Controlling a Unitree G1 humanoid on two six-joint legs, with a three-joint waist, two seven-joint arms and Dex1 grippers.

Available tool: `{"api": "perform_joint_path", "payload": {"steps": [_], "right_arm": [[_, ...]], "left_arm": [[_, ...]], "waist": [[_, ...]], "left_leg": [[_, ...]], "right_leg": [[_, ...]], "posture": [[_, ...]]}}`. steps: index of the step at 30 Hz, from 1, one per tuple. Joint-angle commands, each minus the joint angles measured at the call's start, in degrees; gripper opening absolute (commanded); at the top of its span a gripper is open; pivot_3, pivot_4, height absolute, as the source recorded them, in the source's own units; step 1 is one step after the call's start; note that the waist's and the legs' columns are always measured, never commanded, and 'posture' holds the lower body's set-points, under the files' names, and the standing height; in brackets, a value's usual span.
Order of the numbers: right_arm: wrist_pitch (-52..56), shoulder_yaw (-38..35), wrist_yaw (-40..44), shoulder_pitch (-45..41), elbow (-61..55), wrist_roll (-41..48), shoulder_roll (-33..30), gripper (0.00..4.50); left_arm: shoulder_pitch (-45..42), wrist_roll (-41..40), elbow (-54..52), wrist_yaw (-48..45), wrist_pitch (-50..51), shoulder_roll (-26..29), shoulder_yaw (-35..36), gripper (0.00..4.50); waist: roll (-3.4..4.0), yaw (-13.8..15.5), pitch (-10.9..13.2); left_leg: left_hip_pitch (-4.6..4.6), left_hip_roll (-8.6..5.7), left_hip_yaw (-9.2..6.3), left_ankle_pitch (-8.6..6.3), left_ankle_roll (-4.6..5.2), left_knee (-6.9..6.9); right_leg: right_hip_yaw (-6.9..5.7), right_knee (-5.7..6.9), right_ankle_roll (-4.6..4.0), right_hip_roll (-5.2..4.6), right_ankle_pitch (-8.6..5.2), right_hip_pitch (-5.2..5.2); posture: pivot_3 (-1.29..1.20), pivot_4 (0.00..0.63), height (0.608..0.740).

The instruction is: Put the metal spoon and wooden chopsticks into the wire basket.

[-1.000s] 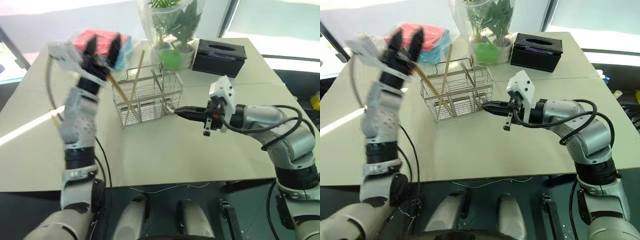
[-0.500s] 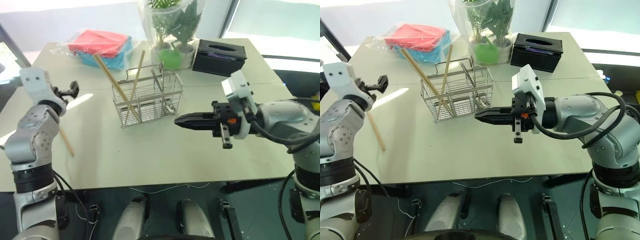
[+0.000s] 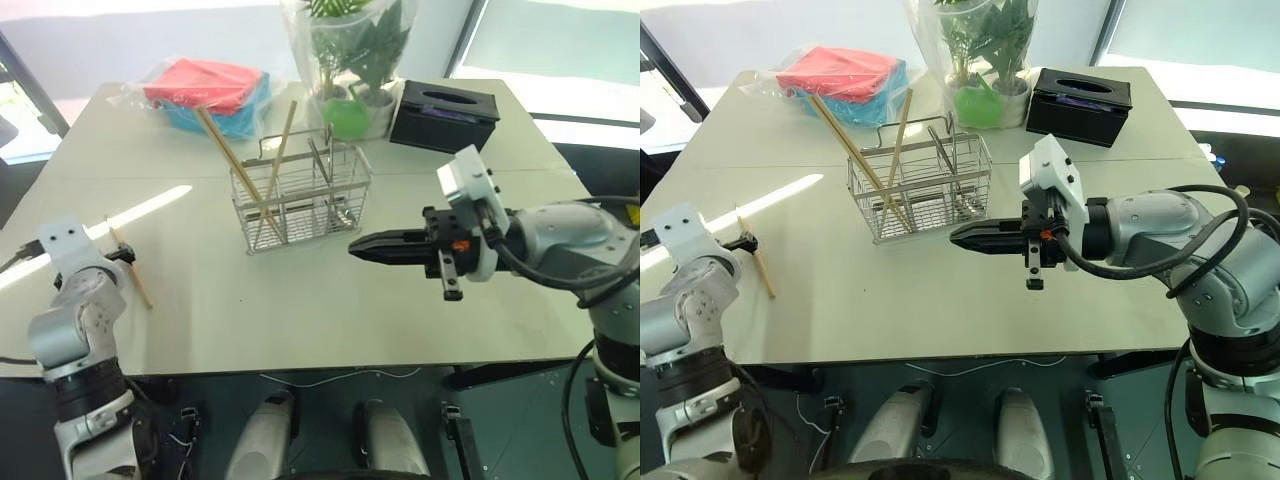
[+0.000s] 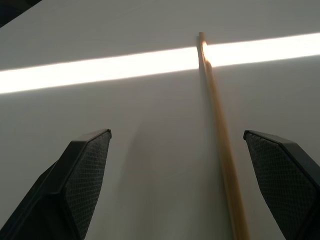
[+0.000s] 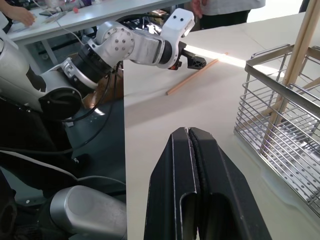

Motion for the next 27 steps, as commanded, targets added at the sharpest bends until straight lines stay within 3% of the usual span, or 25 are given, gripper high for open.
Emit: {"api": "perform_joint_path", "payload": {"steps": [1,7,13,27], "right_arm": [[-1.2,-0.7,-0.1,-1.3,-0.5,-0.2,-0.4,0.0],[-1.4,-0.8,-0.9,-0.6,-1.0,-0.5,-0.3,0.0],[-1.9,-0.9,-1.5,-0.1,-1.0,-0.8,-0.2,0.0],[-2.4,-0.9,-2.5,-0.5,-0.5,-1.3,0.5,0.0]], "left_arm": [[-3.0,0.8,0.3,-1.4,4.9,3.0,0.3,4.48],[-9.3,2.8,7.5,-3.1,23.2,7.3,-1.7,4.48],[-11.2,5.7,7.4,-3.8,27.4,6.2,-0.7,4.48],[-14.1,9.1,9.5,-7.6,31.9,0.0,11.5,4.48]], "waist": [[0.0,-0.1,0.0],[-0.01,-0.2,0.0],[0.0,-0.2,0.0],[0.05,-0.1,-0.1]], "left_leg": [[-0.01,0.0,0.01,0.0,0.0,-0.01],[0.0,0.0,0.02,0.01,0.0,-0.05],[0.05,0.0,0.05,0.0,-0.01,-0.09],[0.12,-0.04,0.07,0.0,-0.01,-0.08]], "right_leg": [[0.01,0.01,0.03,0.0,0.01,-0.01],[0.02,0.03,0.19,0.04,0.1,-0.04],[0.06,0.04,0.2,0.02,0.1,-0.05],[0.06,0.02,0.2,-0.03,0.1,-0.03]], "posture": [[0.0,0.15,0.74],[0.0,0.15,0.74],[0.0,0.15,0.74],[0.0,0.15,0.74]]}}
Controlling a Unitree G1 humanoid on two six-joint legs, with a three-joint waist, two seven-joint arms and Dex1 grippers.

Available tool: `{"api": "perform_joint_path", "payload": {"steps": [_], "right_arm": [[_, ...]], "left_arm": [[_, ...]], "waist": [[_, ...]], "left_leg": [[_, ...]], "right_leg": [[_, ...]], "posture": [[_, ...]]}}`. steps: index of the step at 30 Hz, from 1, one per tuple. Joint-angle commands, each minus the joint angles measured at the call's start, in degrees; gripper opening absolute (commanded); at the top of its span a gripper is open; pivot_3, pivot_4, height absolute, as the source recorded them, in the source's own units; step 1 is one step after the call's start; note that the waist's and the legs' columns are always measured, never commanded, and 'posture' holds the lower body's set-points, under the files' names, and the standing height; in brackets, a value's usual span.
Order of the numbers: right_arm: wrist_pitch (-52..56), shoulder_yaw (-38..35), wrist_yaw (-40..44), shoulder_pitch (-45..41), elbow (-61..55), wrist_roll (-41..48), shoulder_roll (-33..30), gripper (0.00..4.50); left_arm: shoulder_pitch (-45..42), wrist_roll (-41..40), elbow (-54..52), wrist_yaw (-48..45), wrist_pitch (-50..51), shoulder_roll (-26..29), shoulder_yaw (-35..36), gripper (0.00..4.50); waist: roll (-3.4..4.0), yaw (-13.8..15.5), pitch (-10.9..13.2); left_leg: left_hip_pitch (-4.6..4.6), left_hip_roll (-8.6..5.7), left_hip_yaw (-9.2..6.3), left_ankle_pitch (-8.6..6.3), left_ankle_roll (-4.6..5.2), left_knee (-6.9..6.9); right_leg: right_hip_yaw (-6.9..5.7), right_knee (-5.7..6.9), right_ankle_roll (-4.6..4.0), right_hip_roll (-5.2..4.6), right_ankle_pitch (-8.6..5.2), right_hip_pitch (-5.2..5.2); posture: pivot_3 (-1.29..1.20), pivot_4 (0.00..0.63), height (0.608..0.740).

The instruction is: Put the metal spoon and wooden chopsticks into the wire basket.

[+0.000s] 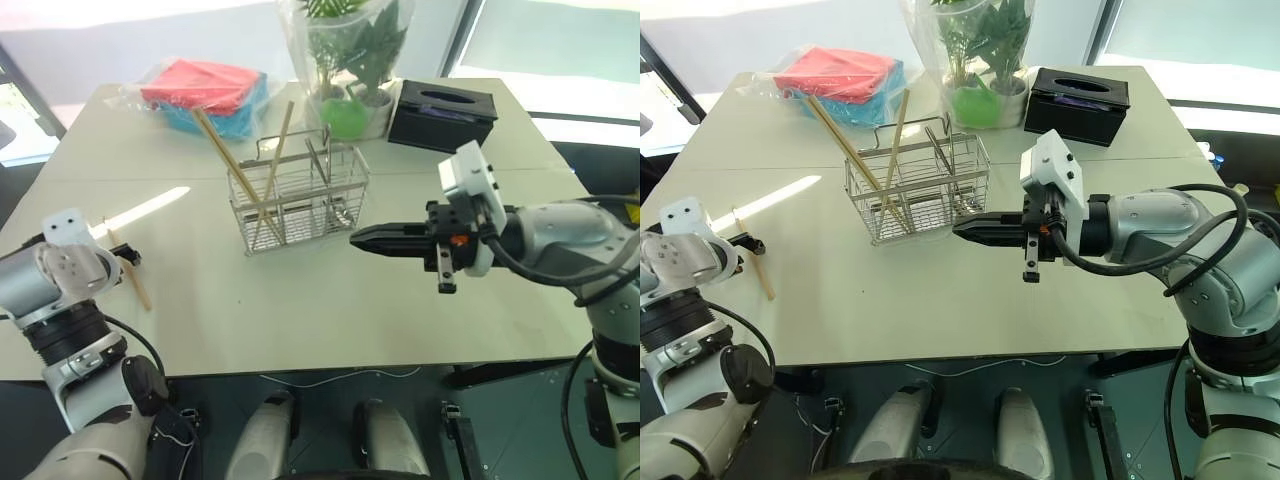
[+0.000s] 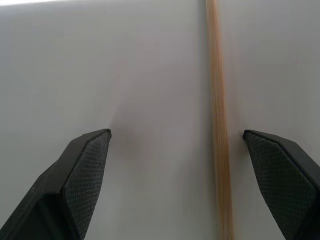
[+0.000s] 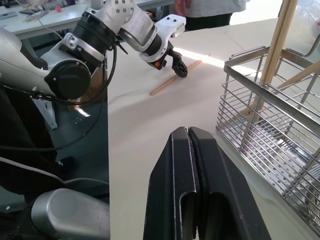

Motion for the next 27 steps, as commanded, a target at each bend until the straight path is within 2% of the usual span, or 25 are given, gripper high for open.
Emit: {"api": "perform_joint_path", "payload": {"steps": [1,7,10,17,18,25,27], "right_arm": [[-1.4,-0.9,-0.1,-0.8,-0.5,0.1,0.3,0.0],[-1.6,-0.7,0.0,-1.0,-0.2,-0.3,0.3,0.0],[-1.8,-0.6,0.0,-1.2,0.0,-0.6,0.4,0.0],[-2.1,-0.2,0.2,-1.3,0.3,-0.9,0.5,0.0],[-2.2,-0.2,0.2,-1.2,0.3,-0.9,0.5,0.0],[-2.6,0.5,-0.2,-0.6,0.3,-1.6,1.3,0.0],[-2.7,0.5,-0.6,-0.2,0.2,-1.7,1.6,0.0]], "left_arm": [[1.1,1.5,1.9,-0.8,2.9,-1.2,2.0,4.48],[1.0,3.0,1.7,-1.7,3.2,-1.2,3.0,4.48],[0.6,3.6,1.0,-2.0,3.0,-1.3,3.4,3.76],[0.1,4.7,-0.3,-3.1,3.2,-1.9,3.8,0.35],[0.1,4.8,-0.4,-3.3,3.2,-1.9,3.7,0.09],[2.2,3.0,-1.0,-10.1,-12.5,2.9,-5.9,0.09],[0.2,1.0,-1.8,-14.3,-21.2,4.4,-7.3,0.09]], "waist": [[0.03,-0.1,0.0],[0.15,-0.2,-0.1],[0.15,-0.1,-0.1],[0.15,0.1,-0.1],[0.15,0.1,-0.1],[0.09,0.0,-0.1],[0.05,0.0,0.0]], "left_leg": [[0.01,0.0,0.01,0.0,0.0,0.0],[0.01,0.01,0.04,0.0,0.0,-0.02],[0.01,0.01,0.05,0.0,0.0,-0.02],[0.02,0.0,0.05,0.0,0.0,-0.01],[0.02,0.0,0.05,0.0,0.0,-0.01],[-0.02,0.02,0.03,0.0,-0.01,-0.02],[-0.05,0.02,0.0,0.0,-0.01,-0.01]], "right_leg": [[0.01,0.0,0.0,0.0,0.0,0.0],[0.03,0.01,0.01,0.01,0.0,0.04],[0.04,0.01,0.01,0.01,0.01,0.04],[0.03,0.01,0.01,-0.01,0.0,0.01],[0.02,0.01,0.01,-0.02,0.0,0.01],[0.03,0.04,-0.01,0.01,0.01,0.01],[0.02,0.03,-0.04,0.0,0.0,-0.03]], "posture": [[0.0,0.15,0.74],[0.0,0.15,0.74],[0.0,0.15,0.74],[0.0,0.15,0.74],[0.0,0.15,0.74],[0.0,0.15,0.74],[0.0,0.15,0.74]]}}
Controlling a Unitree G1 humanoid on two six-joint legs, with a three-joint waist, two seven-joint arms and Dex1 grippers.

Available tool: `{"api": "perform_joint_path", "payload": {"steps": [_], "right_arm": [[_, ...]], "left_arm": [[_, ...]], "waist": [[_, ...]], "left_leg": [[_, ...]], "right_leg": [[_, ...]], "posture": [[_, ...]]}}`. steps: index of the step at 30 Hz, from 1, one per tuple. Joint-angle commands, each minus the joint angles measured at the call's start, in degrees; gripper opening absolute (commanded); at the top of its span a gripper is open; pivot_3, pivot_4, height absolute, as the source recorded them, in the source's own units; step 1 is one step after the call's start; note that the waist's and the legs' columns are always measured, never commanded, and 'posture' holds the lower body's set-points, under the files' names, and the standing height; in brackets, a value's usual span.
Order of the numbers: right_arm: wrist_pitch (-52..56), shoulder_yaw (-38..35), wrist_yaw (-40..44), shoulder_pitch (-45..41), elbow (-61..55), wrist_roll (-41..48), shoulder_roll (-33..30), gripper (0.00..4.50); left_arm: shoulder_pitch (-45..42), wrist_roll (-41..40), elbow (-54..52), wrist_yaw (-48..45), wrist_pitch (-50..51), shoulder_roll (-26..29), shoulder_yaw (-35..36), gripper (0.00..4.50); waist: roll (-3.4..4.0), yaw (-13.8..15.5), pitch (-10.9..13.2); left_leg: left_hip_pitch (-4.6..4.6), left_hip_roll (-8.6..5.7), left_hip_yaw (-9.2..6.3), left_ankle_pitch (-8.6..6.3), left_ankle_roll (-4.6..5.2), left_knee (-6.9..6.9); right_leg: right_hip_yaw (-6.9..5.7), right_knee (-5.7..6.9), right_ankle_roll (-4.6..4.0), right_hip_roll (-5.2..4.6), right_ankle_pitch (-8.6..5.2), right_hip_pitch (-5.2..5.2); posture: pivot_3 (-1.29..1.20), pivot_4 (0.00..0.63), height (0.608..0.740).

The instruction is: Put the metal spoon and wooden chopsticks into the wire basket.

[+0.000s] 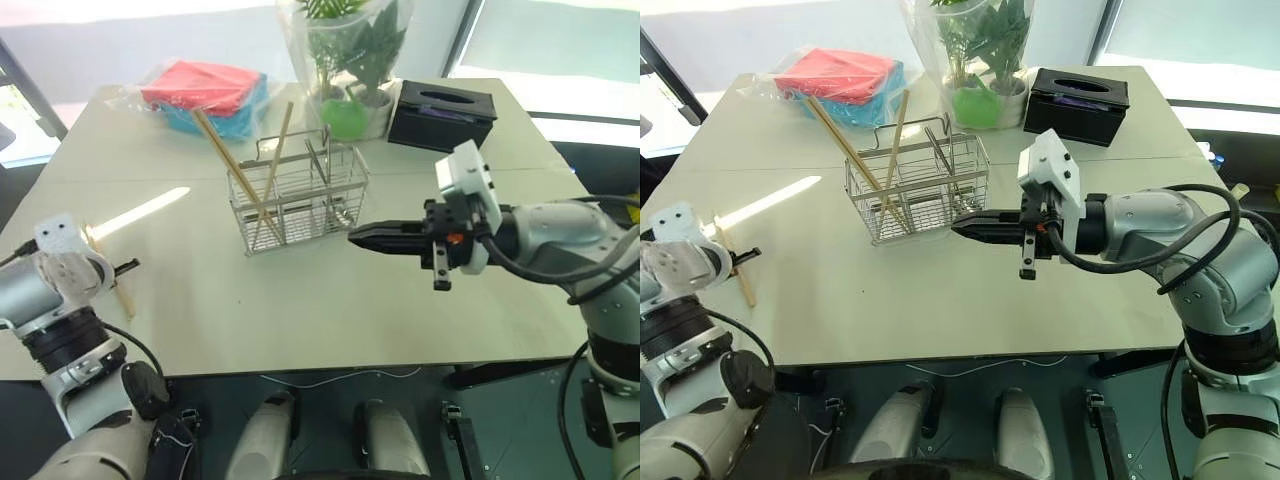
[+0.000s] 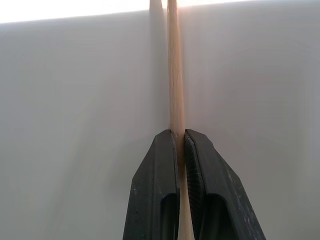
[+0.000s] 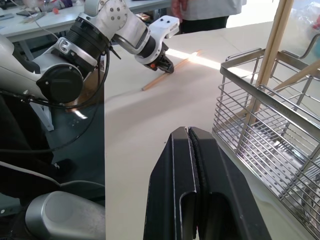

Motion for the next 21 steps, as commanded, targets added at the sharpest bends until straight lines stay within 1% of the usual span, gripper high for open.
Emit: {"api": "perform_joint_path", "payload": {"steps": [1,2,4,5,8,10,13,16,19,21], "right_arm": [[-1.3,-1.0,-0.8,0.1,-0.5,-0.3,0.6,0.0],[-1.3,-1.0,-1.0,0.2,-0.5,-0.3,0.7,0.0],[-1.4,-1.3,-1.2,0.9,-0.8,-0.5,0.6,0.0],[-1.4,-1.3,-1.4,1.0,-0.8,-0.6,0.6,0.0],[-1.7,-1.7,-2.1,1.9,-1.0,-1.0,0.7,0.0],[-2.1,-1.7,-2.7,2.4,-1.0,-1.3,1.0,0.0],[-2.9,-1.9,-3.9,3.8,-0.8,-2.1,1.8,0.0],[-8.3,-1.6,-6.8,6.9,0.8,-8.2,3.5,0.0],[-11.7,-2.2,-9.5,8.1,1.6,-11.2,6.0,0.0],[-13.6,-2.1,-11.3,8.5,1.5,-13.2,7.6,0.0]], "left_arm": [[-4.5,-4.1,-2.1,-7.3,-14.7,3.6,-2.2,0.09],[-5.7,-5.2,-2.0,-9.3,-18.2,4.2,-2.4,0.09],[-7.9,-8.0,-2.3,-13.1,-28.8,4.1,-1.6,0.09],[-8.9,-9.6,-1.8,-15.1,-31.7,4.2,-1.4,0.09],[-12.7,-14.0,-0.1,-19.8,-44.6,2.4,-1.1,0.09],[-14.9,-17.3,1.5,-22.1,-50.1,0.9,-0.8,0.09],[-18.1,-25.9,3.4,-26.1,-52.6,-2.2,0.9,0.09],[-19.0,-34.0,5.0,-31.2,-51.9,-4.6,0.9,0.09],[-18.5,-38.3,7.1,-34.9,-51.4,-5.6,-0.4,0.09],[-18.2,-39.7,9.2,-37.6,-51.0,-6.5,-2.4,0.09]], "waist": [[-0.03,0.0,0.0],[-0.1,0.0,0.0],[-0.13,0.0,0.1],[-0.13,-0.1,0.1],[-0.12,-0.1,0.0],[-0.12,-0.2,0.0],[-0.12,-0.2,0.0],[-0.13,-0.2,0.0],[-0.13,-0.2,0.0],[-0.13,-0.2,0.0]], "left_leg": [[-0.02,0.0,0.0,0.0,0.0,0.0],[-0.04,0.0,0.0,0.0,0.0,0.0],[-0.18,0.02,-0.04,0.0,0.0,0.0],[-0.19,0.0,-0.03,0.0,0.0,0.01],[-0.19,-0.01,0.08,0.0,0.0,0.0],[-0.18,0.01,0.09,0.01,0.01,-0.01],[-0.17,0.03,0.07,0.04,0.06,0.01],[-0.16,0.02,0.05,0.09,0.14,0.07],[-0.15,0.01,0.06,0.11,0.16,0.12],[-0.15,0.01,0.05,0.12,0.16,0.14]], "right_leg": [[0.0,-0.02,-0.02,0.0,-0.01,0.0],[0.0,-0.02,-0.05,-0.01,-0.02,0.0],[-0.04,-0.06,-0.07,-0.01,-0.01,-0.09],[-0.02,-0.08,-0.06,-0.02,-0.01,-0.09],[0.04,-0.12,-0.02,-0.04,0.02,-0.08],[0.03,-0.11,-0.01,-0.02,0.02,-0.09],[0.03,-0.06,0.0,0.01,0.03,-0.09],[0.0,-0.07,0.01,0.03,0.03,0.0],[0.0,-0.05,0.01,0.05,0.03,0.01],[0.0,0.01,0.02,0.07,0.03,-0.01]], "posture": [[0.0,0.15,0.74],[0.0,0.15,0.74],[0.0,0.15,0.74],[0.0,0.15,0.74],[0.0,0.15,0.74],[0.0,0.15,0.74],[0.0,0.15,0.74],[0.0,0.15,0.74],[0.0,0.15,0.74],[0.0,0.15,0.74]]}}
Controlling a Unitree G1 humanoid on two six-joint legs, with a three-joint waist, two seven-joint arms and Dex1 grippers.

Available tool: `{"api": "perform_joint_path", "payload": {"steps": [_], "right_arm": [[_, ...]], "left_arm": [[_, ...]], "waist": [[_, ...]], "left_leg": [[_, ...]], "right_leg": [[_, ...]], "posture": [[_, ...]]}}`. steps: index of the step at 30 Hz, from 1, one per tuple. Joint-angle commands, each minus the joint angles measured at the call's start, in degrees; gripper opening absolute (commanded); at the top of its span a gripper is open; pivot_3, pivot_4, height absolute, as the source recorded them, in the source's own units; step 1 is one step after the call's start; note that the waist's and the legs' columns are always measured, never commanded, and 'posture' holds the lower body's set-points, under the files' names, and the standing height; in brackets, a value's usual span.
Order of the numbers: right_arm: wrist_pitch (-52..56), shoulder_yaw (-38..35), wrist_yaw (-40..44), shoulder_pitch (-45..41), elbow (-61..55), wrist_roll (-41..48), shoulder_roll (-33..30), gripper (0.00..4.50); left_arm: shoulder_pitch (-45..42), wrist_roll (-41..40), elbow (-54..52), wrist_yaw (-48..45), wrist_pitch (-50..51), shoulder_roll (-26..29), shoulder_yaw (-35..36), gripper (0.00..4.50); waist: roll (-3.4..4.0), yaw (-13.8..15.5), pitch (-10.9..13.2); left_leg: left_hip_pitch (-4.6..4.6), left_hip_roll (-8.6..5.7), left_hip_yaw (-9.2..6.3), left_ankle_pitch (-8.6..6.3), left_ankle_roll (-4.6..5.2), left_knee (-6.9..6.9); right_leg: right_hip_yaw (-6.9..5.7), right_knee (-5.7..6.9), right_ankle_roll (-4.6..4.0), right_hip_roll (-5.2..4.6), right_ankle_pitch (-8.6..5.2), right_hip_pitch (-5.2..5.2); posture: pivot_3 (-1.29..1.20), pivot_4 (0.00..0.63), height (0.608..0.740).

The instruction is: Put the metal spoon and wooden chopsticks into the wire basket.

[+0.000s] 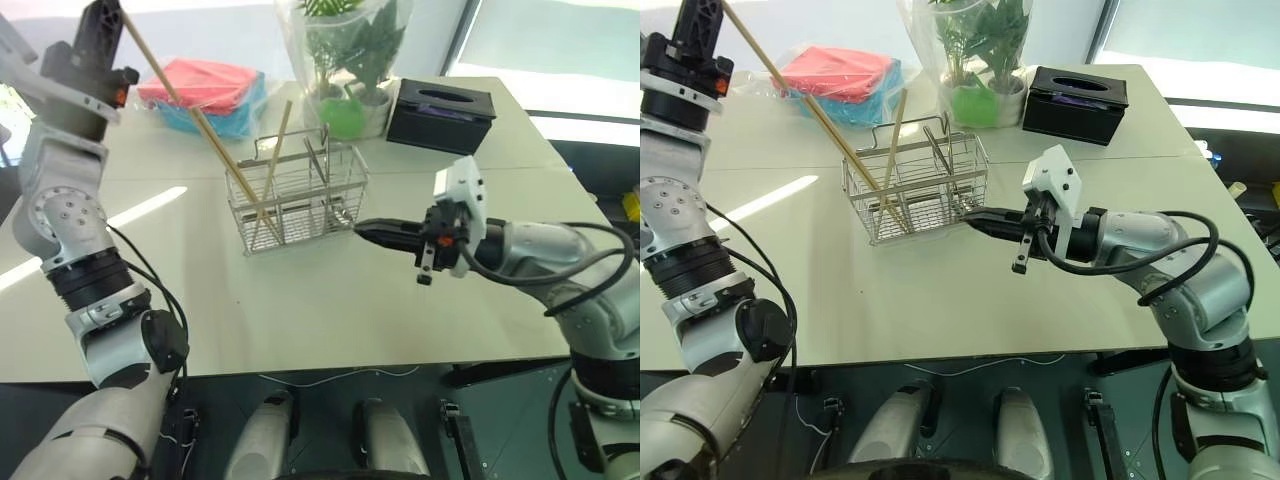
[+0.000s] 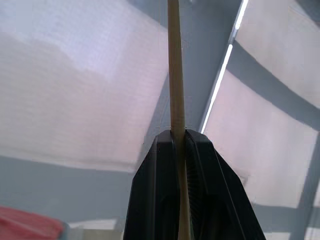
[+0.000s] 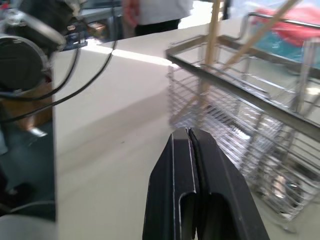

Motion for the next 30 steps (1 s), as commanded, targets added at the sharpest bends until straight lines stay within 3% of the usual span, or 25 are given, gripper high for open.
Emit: {"api": "perform_joint_path", "payload": {"steps": [1,8,14,26,30], "right_arm": [[-4.3,-1.9,-3.0,0.1,-1.3,-3.0,2.0,0.0],[-3.1,-2.4,-5.1,2.8,-5.9,-1.4,2.9,0.0],[-0.6,-3.4,-6.7,3.3,-9.5,2.5,3.0,0.0],[2.8,-4.2,-8.0,0.6,-10.9,9.9,1.9,0.0],[2.5,-3.9,-7.5,0.1,-10.0,10.0,1.7,0.0]], "left_arm": [[-0.6,-3.4,2.1,-4.7,0.0,-0.8,-2.9,0.09],[-0.5,-1.7,4.9,-7.7,-0.8,-2.2,-9.6,0.09],[0.5,-0.1,5.1,-9.9,-1.1,-0.2,-13.1,0.09],[10.5,4.5,-1.2,-11.4,-2.2,4.4,-17.6,0.09],[12.7,5.6,-2.1,-10.0,-3.7,3.5,-17.7,0.09]], "waist": [[0.0,0.0,0.0],[-0.01,0.0,0.0],[0.0,-0.2,0.0],[0.0,-0.2,0.0],[0.0,0.1,0.0]], "left_leg": [[0.01,0.0,0.0,0.0,0.0,0.01],[0.02,-0.01,-0.03,0.0,0.01,0.08],[0.03,0.01,-0.06,0.0,0.01,0.06],[0.04,0.01,-0.09,0.0,0.01,0.03],[0.04,0.01,-0.11,-0.01,0.01,0.03]], "right_leg": [[0.0,0.01,0.0,0.01,0.0,0.01],[0.0,0.01,0.01,0.01,0.01,0.07],[0.0,0.02,0.01,0.03,0.01,0.06],[0.01,0.01,-0.02,0.0,-0.01,0.05],[0.01,0.01,-0.09,-0.01,-0.05,0.06]], "posture": [[0.0,0.15,0.74],[0.0,0.15,0.74],[0.0,0.15,0.74],[0.0,0.15,0.74],[0.0,0.15,0.74]]}}
